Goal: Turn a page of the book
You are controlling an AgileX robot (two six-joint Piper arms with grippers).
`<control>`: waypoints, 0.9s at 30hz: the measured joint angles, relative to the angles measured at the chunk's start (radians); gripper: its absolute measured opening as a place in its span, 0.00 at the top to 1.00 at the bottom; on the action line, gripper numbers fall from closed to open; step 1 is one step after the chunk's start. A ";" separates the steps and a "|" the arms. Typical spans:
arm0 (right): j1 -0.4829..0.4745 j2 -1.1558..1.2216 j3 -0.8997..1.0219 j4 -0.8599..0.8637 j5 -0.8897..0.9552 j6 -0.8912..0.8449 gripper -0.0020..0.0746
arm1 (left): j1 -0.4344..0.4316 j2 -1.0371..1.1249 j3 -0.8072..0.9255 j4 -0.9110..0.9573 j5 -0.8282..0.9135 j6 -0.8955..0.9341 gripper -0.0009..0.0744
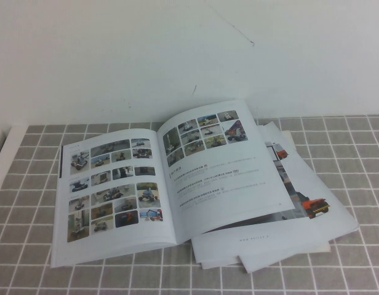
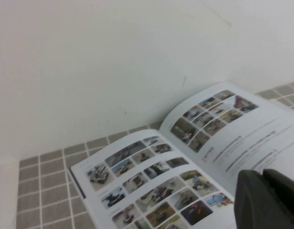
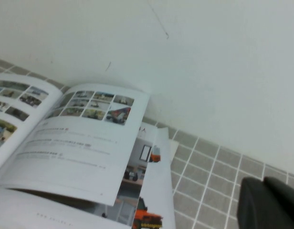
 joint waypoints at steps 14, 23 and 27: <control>0.000 0.002 0.180 -0.002 -0.192 -0.019 0.98 | -0.024 0.022 0.145 -0.010 -0.275 -0.002 0.99; 0.000 0.002 0.192 -0.002 -0.094 -0.019 0.98 | -0.024 0.022 0.145 -0.011 -0.199 -0.002 0.99; 0.000 0.002 0.192 -0.002 -0.055 -0.019 0.98 | -0.024 0.022 0.145 -0.011 -0.148 -0.002 0.99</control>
